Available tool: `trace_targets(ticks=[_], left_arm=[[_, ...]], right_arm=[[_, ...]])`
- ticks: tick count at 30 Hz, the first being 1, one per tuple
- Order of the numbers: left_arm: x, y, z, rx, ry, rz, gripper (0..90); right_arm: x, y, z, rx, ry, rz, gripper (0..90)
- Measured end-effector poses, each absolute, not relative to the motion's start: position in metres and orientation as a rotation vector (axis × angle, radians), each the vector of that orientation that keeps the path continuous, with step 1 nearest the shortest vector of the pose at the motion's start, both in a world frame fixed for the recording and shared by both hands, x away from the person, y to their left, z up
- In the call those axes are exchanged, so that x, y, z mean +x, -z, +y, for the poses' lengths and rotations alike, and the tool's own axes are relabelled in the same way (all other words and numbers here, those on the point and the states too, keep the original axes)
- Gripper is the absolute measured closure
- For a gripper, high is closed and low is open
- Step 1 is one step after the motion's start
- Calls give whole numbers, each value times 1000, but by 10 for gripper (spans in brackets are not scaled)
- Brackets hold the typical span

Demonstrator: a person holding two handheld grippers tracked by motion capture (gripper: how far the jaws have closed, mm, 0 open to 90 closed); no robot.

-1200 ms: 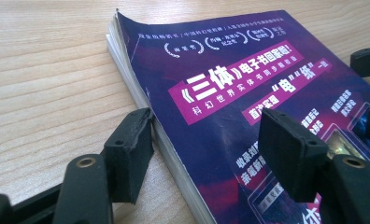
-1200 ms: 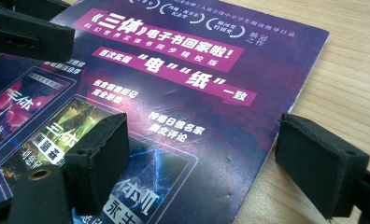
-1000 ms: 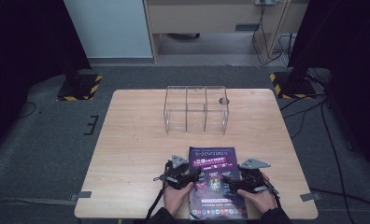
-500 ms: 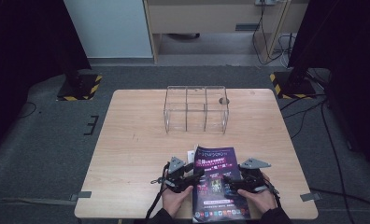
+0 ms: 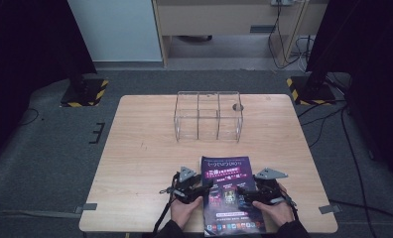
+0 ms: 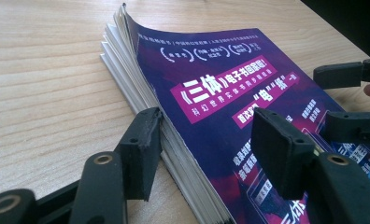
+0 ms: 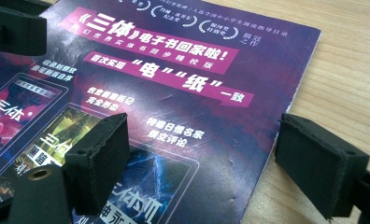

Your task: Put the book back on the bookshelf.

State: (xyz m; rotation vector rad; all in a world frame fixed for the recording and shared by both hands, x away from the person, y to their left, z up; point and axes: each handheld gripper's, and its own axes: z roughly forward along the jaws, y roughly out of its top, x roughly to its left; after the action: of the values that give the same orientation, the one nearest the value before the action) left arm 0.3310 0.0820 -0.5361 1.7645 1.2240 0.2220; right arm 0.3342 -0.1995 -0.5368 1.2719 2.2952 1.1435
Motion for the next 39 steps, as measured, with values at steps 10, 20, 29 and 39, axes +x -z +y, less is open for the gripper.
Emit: trace_targets(ticks=[10, 20, 29, 39], left_arm=[[331, 519, 69, 1665, -139, 1102, 449], [316, 532, 65, 1781, -246, 1152, 427], [331, 537, 73, 1809, -192, 1217, 430], [330, 531, 59, 1828, -157, 1173, 489]], right_arm=[[334, 537, -200, 1286, -1143, 2287, 178], [335, 537, -200, 1276, -1143, 2291, 181], [335, 537, -200, 1272, -1143, 2291, 181], [335, 537, -200, 1275, -1144, 2291, 181]])
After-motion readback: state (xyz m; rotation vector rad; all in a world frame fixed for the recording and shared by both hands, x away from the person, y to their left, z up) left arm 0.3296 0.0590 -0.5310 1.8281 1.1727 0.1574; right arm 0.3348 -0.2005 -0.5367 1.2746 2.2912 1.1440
